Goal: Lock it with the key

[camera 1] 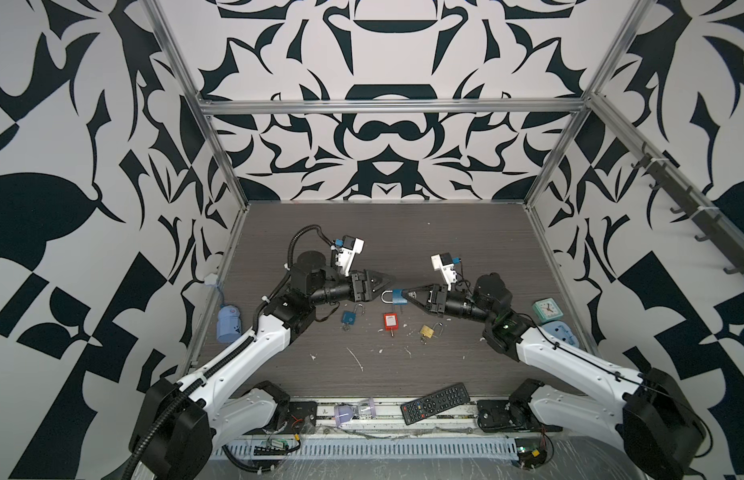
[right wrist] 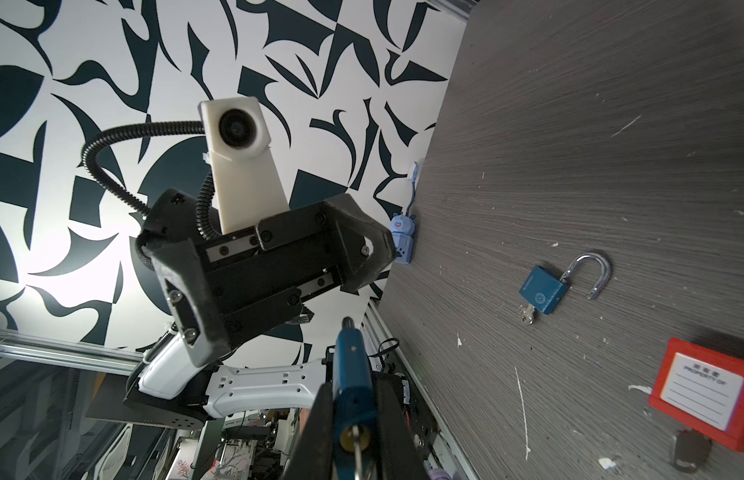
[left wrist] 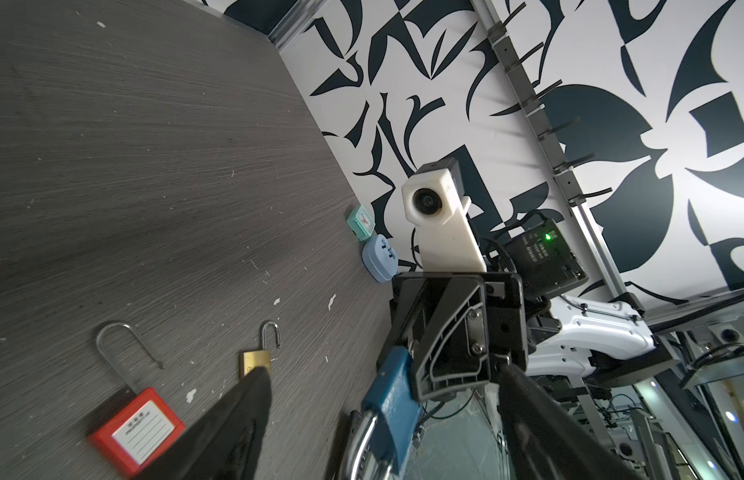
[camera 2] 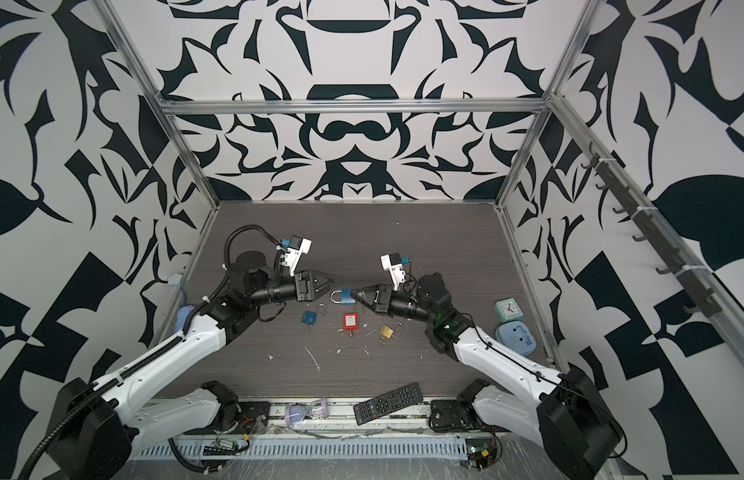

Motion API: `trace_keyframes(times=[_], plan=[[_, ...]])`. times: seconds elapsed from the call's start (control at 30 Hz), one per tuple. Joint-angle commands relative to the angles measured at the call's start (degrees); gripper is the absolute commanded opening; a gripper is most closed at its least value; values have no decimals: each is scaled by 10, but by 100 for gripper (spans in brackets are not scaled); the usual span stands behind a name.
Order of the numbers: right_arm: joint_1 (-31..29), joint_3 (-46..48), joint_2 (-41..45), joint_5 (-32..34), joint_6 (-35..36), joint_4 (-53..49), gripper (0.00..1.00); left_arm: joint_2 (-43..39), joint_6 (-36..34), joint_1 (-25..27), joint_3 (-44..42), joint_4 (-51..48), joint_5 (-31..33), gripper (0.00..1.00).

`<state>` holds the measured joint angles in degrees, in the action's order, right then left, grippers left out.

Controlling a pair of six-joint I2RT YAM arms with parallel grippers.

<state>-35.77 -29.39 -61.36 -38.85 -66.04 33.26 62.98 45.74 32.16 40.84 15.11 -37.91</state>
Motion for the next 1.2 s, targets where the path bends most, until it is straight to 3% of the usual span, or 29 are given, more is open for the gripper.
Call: trace_keyframes(times=[0.0, 0.4, 0.93, 1.17], plan=[[-1, -13, 13, -7, -2, 44, 0, 9, 27, -1, -16, 49, -23, 86], [8, -25, 11, 8, 3, 53, 0, 50, 96, 3, -22, 145, -84, 54], [25, -38, 29, 6, 6, 53, 0, 85, 127, 20, -27, 191, -103, 50], [28, -39, 26, 9, 11, 52, 0, 96, 135, 36, -21, 213, -106, 40]])
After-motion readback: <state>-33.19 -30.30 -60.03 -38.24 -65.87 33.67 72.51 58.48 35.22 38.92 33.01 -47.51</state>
